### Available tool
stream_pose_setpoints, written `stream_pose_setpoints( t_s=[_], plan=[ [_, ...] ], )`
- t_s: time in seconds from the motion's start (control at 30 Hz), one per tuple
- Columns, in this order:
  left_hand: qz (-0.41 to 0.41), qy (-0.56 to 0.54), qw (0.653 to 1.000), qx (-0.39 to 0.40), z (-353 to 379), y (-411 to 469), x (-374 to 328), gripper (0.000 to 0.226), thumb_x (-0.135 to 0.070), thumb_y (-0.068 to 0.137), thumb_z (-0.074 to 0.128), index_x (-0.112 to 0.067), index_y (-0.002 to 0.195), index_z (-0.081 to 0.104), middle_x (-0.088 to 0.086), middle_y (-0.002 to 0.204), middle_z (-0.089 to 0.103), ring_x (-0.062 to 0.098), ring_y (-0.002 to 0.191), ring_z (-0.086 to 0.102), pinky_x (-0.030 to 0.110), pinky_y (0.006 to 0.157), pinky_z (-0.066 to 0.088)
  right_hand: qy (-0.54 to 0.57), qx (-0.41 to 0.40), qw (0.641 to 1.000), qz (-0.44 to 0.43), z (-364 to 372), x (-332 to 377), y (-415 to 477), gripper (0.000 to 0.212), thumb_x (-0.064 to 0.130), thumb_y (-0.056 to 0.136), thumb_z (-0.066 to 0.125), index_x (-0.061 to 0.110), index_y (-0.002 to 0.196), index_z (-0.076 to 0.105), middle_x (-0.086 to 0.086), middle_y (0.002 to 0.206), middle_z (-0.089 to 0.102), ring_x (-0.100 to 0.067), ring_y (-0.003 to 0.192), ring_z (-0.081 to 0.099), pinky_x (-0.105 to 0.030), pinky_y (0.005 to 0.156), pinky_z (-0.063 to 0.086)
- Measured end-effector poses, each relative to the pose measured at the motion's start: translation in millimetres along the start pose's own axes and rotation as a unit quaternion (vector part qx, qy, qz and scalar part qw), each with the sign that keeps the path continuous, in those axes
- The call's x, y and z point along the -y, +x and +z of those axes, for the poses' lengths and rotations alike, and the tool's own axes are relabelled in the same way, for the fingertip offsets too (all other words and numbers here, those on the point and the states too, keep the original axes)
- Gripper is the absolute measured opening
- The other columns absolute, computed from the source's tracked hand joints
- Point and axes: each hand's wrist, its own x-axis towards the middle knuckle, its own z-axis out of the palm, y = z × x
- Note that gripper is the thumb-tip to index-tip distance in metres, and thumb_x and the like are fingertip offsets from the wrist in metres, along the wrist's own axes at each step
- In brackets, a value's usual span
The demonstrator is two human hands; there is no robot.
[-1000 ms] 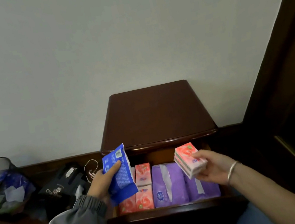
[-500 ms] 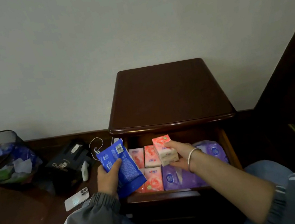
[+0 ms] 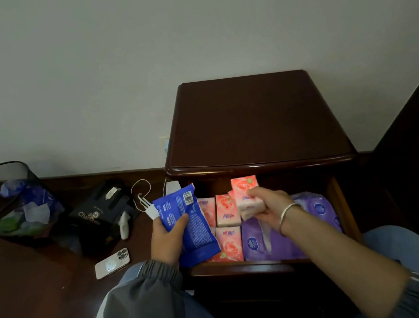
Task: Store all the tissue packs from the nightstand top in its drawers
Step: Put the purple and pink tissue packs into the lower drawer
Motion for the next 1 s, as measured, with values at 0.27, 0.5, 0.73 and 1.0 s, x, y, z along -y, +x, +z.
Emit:
stream_pose_setpoints(
  t_s=[0.27, 0.5, 0.73, 1.0],
  plan=[
    [0.001, 0.019, 1.0, 0.013, 2.6, -0.1, -1.3, 0.036, -0.027, 0.082, 0.071, -0.023, 0.11, 0.048, -0.005, 0.102, 0.061, 0.013, 0.091, 0.062, 0.027, 0.065, 0.049, 0.011, -0.038, 0.998, -0.054, -35.9, 7.5, 11.1, 0.013, -0.004, 0.085, 0.058, 0.001, 0.074, 0.061, -0.008, 0.06, 0.066, -0.018, 0.051, 0.062, -0.028, 0.049, 0.051],
    [0.016, 0.048, 0.999, 0.012, 1.7, -3.7, -4.2, 0.035, -0.029, 0.083, 0.07, -0.024, 0.109, 0.047, -0.007, 0.1, 0.06, 0.011, 0.089, 0.061, 0.03, 0.07, 0.05, -0.177, -0.066, 0.974, -0.122, -16.2, -7.2, 22.2, 0.01, 0.01, 0.081, 0.062, 0.008, 0.089, 0.068, -0.009, 0.085, 0.068, -0.018, 0.069, 0.063, -0.025, 0.06, 0.047],
    [0.023, 0.056, 0.998, 0.009, 3.0, -7.2, -6.5, 0.035, -0.028, 0.083, 0.07, -0.023, 0.109, 0.048, -0.008, 0.098, 0.06, 0.011, 0.088, 0.06, 0.027, 0.066, 0.048, -0.211, 0.023, 0.975, -0.065, -31.0, 17.5, 25.3, 0.013, -0.004, 0.081, 0.059, 0.005, 0.072, 0.062, -0.013, 0.075, 0.063, -0.02, 0.066, 0.06, -0.03, 0.064, 0.048],
    [0.02, 0.005, 0.998, 0.067, 5.9, -15.8, -20.3, 0.023, -0.02, 0.086, 0.067, -0.025, 0.106, 0.055, 0.001, 0.108, 0.065, 0.017, 0.096, 0.064, 0.034, 0.077, 0.053, -0.028, 0.062, 0.997, -0.018, -57.6, 20.6, 3.6, 0.009, -0.002, 0.084, 0.053, 0.0, 0.082, 0.062, -0.015, 0.079, 0.062, -0.02, 0.069, 0.06, -0.029, 0.062, 0.049]
  ],
)
